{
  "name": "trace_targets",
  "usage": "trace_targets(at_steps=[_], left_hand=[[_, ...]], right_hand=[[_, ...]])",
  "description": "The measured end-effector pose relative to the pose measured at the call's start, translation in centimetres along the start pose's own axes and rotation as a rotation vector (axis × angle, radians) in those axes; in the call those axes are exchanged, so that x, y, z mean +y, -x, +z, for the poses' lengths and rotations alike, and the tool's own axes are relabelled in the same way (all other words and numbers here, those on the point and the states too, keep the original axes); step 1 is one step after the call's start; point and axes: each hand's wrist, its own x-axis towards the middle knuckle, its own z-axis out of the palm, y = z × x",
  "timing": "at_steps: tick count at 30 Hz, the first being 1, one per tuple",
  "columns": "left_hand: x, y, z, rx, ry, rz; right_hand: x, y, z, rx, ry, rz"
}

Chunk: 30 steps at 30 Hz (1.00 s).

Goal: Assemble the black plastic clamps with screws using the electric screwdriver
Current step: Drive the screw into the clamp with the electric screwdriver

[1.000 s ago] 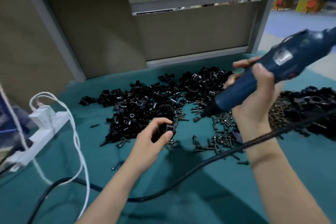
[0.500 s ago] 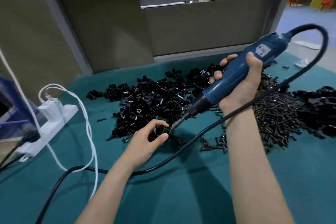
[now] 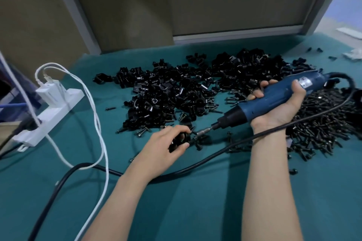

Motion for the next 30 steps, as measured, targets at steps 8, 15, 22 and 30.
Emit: trace_targets(at_steps=[8, 15, 22, 30], left_hand=[[0.2, 0.0, 0.0, -0.025, -0.009, -0.004], [0.4, 0.5, -0.2, -0.009, 0.026, 0.012], [0.8, 0.8, -0.6, -0.072, 0.112, -0.018], [1.1, 0.8, -0.6, -0.123, 0.218, -0.037]], right_hand=[[0.4, -0.3, -0.6, -0.003, 0.005, 0.006], [0.5, -0.3, -0.5, -0.046, -0.004, 0.025], [0.5, -0.2, -0.7, -0.157, -0.003, 0.053], [0.2, 0.2, 0.0, -0.364, -0.045, 0.079]])
